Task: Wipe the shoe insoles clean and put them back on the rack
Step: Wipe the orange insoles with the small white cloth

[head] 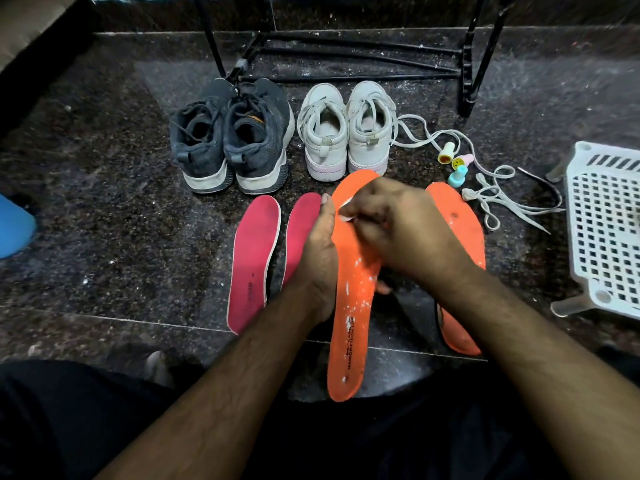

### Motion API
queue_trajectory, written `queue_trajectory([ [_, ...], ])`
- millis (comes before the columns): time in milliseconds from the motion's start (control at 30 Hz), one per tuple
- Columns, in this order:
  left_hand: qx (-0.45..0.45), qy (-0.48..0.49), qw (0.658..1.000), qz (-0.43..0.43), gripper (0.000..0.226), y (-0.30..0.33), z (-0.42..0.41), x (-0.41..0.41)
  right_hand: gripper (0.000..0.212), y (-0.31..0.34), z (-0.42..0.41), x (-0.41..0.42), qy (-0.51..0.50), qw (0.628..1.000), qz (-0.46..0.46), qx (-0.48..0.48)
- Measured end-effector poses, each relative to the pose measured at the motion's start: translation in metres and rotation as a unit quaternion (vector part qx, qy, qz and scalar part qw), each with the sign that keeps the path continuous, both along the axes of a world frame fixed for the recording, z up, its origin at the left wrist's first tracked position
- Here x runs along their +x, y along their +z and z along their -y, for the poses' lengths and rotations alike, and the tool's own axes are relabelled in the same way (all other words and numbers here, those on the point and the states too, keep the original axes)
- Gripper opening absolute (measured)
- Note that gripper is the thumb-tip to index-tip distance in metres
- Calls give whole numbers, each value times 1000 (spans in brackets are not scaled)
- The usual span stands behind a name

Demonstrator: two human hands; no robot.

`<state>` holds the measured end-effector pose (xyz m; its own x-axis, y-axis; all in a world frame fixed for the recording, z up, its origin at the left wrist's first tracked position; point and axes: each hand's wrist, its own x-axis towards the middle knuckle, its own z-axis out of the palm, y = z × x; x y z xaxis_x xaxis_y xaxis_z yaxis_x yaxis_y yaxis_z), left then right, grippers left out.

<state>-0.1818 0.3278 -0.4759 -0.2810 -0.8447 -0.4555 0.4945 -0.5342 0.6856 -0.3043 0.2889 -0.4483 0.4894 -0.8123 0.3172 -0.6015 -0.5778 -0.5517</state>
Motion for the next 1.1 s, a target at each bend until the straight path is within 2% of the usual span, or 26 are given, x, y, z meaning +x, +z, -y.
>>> queue_trajectory([
  [67, 11, 26, 999, -21, 82, -3, 1, 1, 26, 2, -11, 8, 49, 998, -17, -19],
  [100, 15, 29, 999, -14, 83, -1, 1, 1, 27, 3, -10, 7, 39, 999, -16, -11],
  [233, 2, -3, 1000, 28, 80, 3, -1, -2, 28, -5, 4, -2, -69, 997, 8, 24],
  [400, 29, 25, 999, -7, 86, 0, 0, 0, 26, -2, -12, 7, -5, 999, 27, 21],
  [500, 7, -23, 1000, 19, 84, -2, 0, -3, 25, -3, 2, -2, -81, 995, 44, 43],
  [600, -14, -40, 999, 7, 91, -5, 0, -5, 25, -6, 14, -11, -158, 985, 37, 58],
  [767, 14, -5, 999, -31, 86, 1, 0, -2, 29, -1, -12, 10, -44, 998, 28, 43],
  [833, 9, -8, 1000, -2, 86, -3, 1, -2, 28, 1, -8, 7, -48, 997, 29, 47],
  [967, -19, -60, 998, 13, 88, -6, 1, -4, 27, -4, 12, -9, -139, 989, 18, 41],
  [1033, -19, -60, 998, 1, 87, -4, 2, -4, 27, -4, 9, -6, -120, 992, 24, 26],
  [1100, 1, -36, 999, -8, 79, -1, 1, -4, 27, -3, 0, 2, -56, 998, 16, 9],
])
